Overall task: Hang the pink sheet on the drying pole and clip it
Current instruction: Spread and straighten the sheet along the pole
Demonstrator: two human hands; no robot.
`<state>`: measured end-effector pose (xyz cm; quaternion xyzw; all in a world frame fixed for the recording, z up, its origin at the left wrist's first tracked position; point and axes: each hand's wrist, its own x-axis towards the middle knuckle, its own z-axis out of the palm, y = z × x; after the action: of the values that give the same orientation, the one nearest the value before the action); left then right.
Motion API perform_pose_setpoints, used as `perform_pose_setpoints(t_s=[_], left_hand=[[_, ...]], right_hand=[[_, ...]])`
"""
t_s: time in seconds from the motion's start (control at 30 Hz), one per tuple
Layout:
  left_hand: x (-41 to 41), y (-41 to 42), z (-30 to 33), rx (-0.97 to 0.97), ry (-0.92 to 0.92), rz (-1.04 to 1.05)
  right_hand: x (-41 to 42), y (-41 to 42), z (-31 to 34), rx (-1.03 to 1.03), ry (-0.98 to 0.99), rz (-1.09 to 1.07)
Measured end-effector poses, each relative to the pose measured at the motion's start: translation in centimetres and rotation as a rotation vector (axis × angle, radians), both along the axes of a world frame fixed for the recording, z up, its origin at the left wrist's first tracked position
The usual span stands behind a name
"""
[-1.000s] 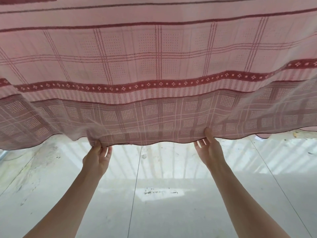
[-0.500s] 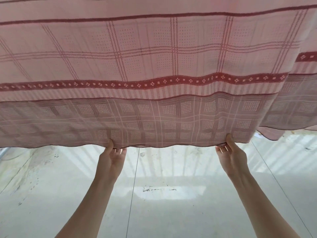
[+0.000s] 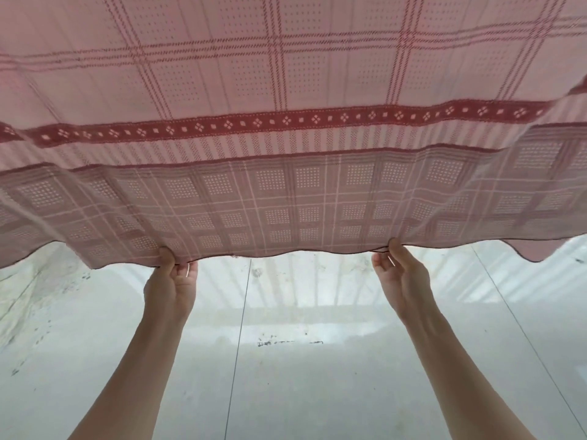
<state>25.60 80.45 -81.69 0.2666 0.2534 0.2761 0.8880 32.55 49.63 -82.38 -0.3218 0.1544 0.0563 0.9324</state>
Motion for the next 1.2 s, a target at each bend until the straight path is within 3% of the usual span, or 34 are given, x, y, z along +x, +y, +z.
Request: perform_pose_setpoints(t_s=[0.13, 0.27, 0.47, 0.53, 0.6, 0.67, 0.7, 0.77, 0.97, 1.2], left_hand=[[0.0, 0.2, 0.5, 0.049, 0.047, 0.003], [0.5, -1.1, 1.3, -0.059, 0.063, -0.024], [0.7, -12.3, 0.0, 0.179, 0.172, -0.722], [1.7, -15.8, 0.2, 0.212, 0.185, -0.834], [3.7, -18.3, 0.3, -0.178, 0.276, -0.741], [4.5, -20.2, 0.9, -0.204, 0.231, -0.687], [4.6, -20.8, 1.0, -0.2, 0.176, -0.691], [5.0, -21.4, 1.1, -0.007, 0.162, -0.667], [5.3, -20.9, 1.1, -0.01, 0.196, -0.475], [5.7, -19.3, 3.9, -0.037, 0.303, -0.511]], right_hand=[[0.0, 0.7, -0.2, 0.023, -0.002, 0.001], [0.1, 1.2, 0.3, 0.07, -0.004, 0.011], [-1.5, 1.3, 0.8, 0.033, 0.019, 0.062], [-1.9, 1.1, 0.8, 0.017, 0.022, 0.075], [-2.1, 0.7, 0.6, -0.009, 0.019, 0.095], [-2.3, 0.2, 0.6, -0.05, 0.006, 0.123], [-2.4, -0.1, 0.6, -0.074, -0.001, 0.14], [-2.3, -0.9, 0.7, -0.111, -0.023, 0.182], [-0.2, -5.2, 1.5, 0.008, -0.059, 0.262], [1.4, -9.1, 4.9, 0.051, 0.079, -0.002]])
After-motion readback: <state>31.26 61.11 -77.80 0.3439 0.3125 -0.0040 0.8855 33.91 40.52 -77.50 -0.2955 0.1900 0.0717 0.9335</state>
